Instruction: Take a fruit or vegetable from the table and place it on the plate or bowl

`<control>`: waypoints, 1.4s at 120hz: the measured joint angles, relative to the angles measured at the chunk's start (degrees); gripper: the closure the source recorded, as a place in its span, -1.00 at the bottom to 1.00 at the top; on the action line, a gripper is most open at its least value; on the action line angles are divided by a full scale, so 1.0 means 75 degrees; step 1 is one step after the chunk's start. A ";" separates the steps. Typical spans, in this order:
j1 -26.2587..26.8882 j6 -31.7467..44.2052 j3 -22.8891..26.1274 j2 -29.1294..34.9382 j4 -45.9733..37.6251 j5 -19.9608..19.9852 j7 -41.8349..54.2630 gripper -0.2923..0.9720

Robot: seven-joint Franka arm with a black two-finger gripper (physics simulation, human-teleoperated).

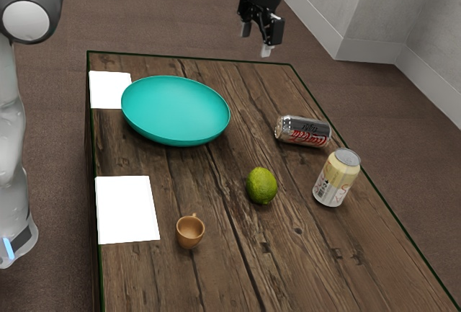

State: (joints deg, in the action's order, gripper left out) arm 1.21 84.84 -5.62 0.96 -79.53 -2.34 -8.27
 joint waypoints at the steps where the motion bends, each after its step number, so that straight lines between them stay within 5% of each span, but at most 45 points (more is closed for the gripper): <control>1: 0.0001 -0.0002 0.0000 -0.0001 0.0001 0.0000 0.0018 -0.54; 22: 0.0040 -0.0049 -0.0025 0.0001 0.0070 0.0068 0.0346 -0.54; 38: -0.0111 -0.0482 0.0150 0.0107 0.1743 -0.0042 0.0284 -0.54; 58: -0.0380 -0.0660 0.0570 -0.0533 0.2029 -0.0027 -0.0340 -0.54; 93: 0.0105 -0.0403 0.0597 -0.2194 0.2012 0.0655 -0.2322 -0.54; 114: 0.0416 -0.0144 0.0602 -0.2458 0.1991 0.0822 -0.3861 -0.54; 150: 0.0810 0.1944 0.0663 -0.1041 -0.1605 0.0960 -0.6422 -0.54; 168: 0.0891 0.2669 0.0812 -0.0762 -0.2311 0.0993 -0.7354 -0.54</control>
State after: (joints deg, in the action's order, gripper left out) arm 7.89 104.86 0.47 -4.75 -96.87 5.11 -63.43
